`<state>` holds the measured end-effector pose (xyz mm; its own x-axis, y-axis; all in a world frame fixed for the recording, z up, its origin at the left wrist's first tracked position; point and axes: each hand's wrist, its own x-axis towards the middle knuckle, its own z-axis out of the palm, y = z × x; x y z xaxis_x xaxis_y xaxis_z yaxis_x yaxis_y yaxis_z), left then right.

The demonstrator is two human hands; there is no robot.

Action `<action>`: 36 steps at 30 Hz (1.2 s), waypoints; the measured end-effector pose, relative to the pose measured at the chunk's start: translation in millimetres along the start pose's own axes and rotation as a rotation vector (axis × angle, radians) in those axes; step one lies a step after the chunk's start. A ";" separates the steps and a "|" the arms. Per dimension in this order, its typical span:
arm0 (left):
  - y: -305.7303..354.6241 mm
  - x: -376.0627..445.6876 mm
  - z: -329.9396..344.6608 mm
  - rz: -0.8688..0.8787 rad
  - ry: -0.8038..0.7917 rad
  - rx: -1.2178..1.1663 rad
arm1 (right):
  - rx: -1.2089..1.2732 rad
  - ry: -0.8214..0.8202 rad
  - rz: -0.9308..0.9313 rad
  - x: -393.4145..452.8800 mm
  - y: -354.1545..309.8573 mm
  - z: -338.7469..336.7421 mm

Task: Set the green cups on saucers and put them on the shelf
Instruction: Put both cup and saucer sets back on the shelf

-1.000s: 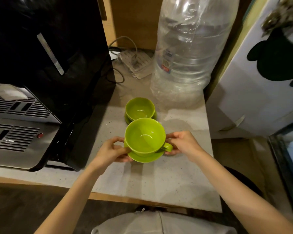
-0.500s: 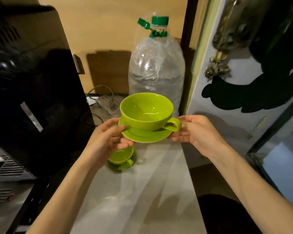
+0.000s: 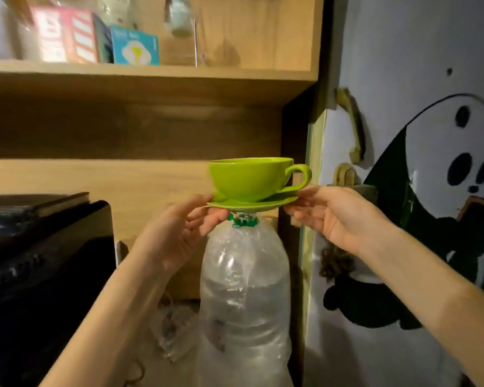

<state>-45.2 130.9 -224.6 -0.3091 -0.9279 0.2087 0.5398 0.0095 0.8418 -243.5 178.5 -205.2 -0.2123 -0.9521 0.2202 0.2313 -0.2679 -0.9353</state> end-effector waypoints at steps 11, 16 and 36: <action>106.8 71.0 73.3 0.161 -0.060 0.046 | 0.024 -0.026 -0.182 68.0 -115.2 20.3; 140.6 105.7 105.0 0.178 -0.101 0.057 | 0.047 -0.008 -0.234 98.3 -150.7 24.1; 159.1 214.0 106.3 0.187 -0.026 0.203 | 0.031 0.138 -0.267 198.5 -162.1 32.1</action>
<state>-108.7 -26.5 6.9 -0.2401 -0.8930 0.3806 0.4221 0.2570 0.8694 -292.7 28.2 -1.0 -0.3961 -0.8188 0.4155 0.1787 -0.5126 -0.8398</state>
